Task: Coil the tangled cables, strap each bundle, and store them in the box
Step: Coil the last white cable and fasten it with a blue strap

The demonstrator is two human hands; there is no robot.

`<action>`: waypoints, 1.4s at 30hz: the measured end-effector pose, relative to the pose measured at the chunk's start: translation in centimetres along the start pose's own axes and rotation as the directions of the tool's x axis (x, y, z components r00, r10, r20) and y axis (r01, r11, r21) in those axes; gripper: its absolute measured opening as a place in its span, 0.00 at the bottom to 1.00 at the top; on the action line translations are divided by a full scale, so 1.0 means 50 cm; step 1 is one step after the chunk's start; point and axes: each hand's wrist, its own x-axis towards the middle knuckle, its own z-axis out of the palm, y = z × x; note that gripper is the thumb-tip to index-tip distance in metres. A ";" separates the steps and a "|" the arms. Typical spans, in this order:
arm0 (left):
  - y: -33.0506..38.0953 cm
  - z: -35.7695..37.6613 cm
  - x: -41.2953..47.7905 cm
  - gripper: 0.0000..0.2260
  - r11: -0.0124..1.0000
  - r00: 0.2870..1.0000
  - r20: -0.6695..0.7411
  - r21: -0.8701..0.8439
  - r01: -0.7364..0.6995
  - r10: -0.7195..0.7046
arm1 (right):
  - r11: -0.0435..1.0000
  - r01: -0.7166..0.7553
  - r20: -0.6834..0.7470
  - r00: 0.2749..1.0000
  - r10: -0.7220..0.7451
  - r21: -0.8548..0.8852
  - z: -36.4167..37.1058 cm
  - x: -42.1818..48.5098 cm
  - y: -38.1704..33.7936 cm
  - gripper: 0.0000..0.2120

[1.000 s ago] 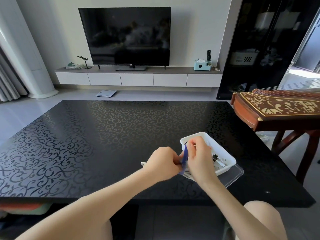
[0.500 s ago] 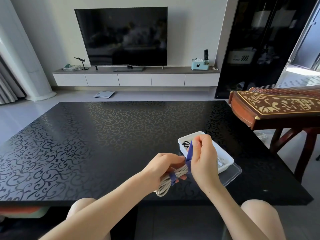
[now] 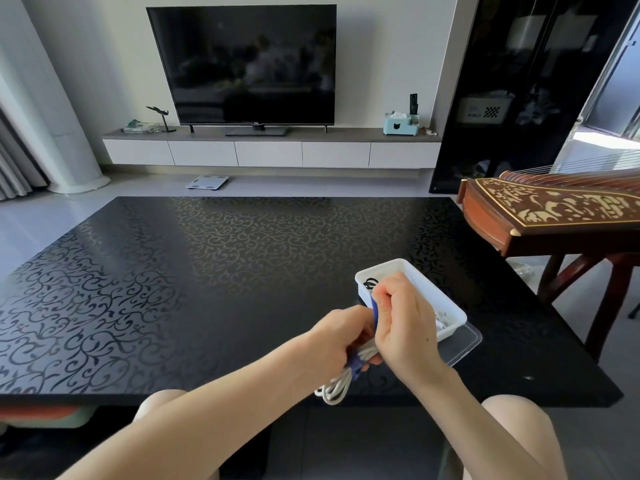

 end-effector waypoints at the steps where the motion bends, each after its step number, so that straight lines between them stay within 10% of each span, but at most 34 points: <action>1: -0.002 0.003 0.002 0.15 1.000 1.000 0.004 -0.016 0.008 -0.008 | 1.000 -0.020 0.009 1.000 0.020 0.014 -0.001 -0.001 0.003 0.08; 6: -0.006 -0.014 -0.001 0.10 1.000 0.993 0.121 0.001 0.003 -0.003 | 0.951 -0.293 -0.006 0.956 0.295 0.095 -0.006 -0.009 0.011 0.07; 10: -0.014 -0.002 -0.011 0.06 0.937 0.940 -0.049 0.120 -0.329 0.337 | 0.869 -0.478 0.029 0.878 0.479 0.124 -0.007 0.001 0.014 0.14; 14: -0.030 0.004 -0.022 0.13 0.544 0.728 0.039 0.637 -0.546 0.684 | 0.796 -0.588 0.039 0.807 0.589 0.144 -0.005 0.000 0.031 0.10; 19: -0.030 0.008 -0.025 0.15 0.156 0.740 0.206 0.908 -0.388 0.641 | 0.731 -0.666 0.075 0.745 0.663 0.150 -0.002 0.004 0.046 0.11; 22: -0.024 0.006 -0.020 0.14 0.217 0.765 0.121 0.921 -0.325 0.632 | 0.797 -0.583 0.084 0.812 0.577 0.158 -0.012 0.008 0.031 0.13; 25: -0.017 -0.009 -0.008 0.14 0.481 0.808 0.029 0.791 -0.379 0.589 | 0.875 -0.432 0.149 0.901 0.407 0.219 -0.028 -0.015 0.013 0.10; 29: -0.017 -0.005 -0.003 0.15 0.900 0.904 0.011 0.096 -0.425 0.426 | 0.975 -0.204 0.163 0.968 0.189 0.083 -0.039 -0.051 0.015 0.12; 36: -0.015 -0.011 0.002 0.15 0.913 0.933 0.287 -0.397 -0.091 0.218 | 0.987 0.162 0.219 0.963 -0.156 -0.006 -0.060 -0.057 0.048 0.08; 42: -0.004 -0.027 0.012 0.21 0.863 0.889 0.199 -0.400 -0.310 0.412 | 0.996 0.071 0.123 0.989 -0.078 0.058 -0.097 -0.071 0.054 0.06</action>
